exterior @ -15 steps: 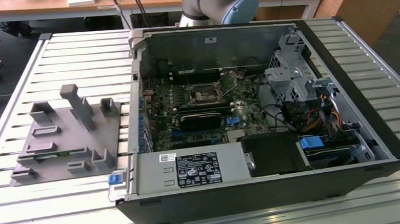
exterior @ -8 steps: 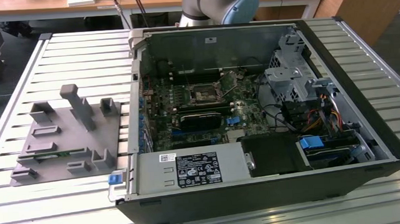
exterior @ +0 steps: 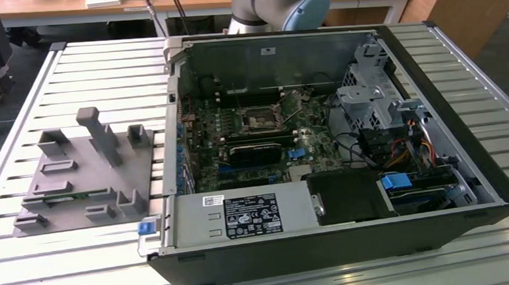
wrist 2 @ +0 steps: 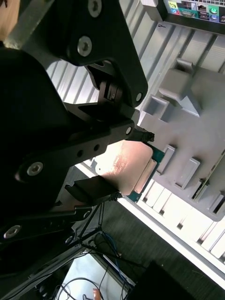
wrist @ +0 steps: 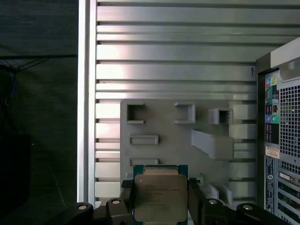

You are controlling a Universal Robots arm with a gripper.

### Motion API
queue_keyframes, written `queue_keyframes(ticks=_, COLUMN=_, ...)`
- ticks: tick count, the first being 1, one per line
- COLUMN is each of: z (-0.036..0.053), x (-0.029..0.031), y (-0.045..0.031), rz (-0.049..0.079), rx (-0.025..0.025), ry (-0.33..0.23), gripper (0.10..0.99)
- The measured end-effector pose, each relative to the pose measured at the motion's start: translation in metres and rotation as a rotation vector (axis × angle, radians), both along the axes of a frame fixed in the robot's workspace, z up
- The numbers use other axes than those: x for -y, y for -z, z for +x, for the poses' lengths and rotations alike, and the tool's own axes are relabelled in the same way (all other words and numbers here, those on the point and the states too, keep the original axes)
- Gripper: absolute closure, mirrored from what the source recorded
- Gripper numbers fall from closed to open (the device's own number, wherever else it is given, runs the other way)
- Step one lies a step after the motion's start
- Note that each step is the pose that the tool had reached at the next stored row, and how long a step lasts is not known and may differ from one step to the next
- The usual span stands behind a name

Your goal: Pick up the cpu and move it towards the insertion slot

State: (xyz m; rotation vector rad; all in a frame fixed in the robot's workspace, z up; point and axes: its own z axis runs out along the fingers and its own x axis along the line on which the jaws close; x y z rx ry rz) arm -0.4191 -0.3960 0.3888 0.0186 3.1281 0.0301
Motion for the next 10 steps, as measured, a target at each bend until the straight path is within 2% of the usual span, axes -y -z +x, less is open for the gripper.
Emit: queue_keyframes(ticks=10, z=0.0078, x=0.0000, y=0.0000, rz=0.000, rx=0.0000, ry=0.000, gripper=0.545)
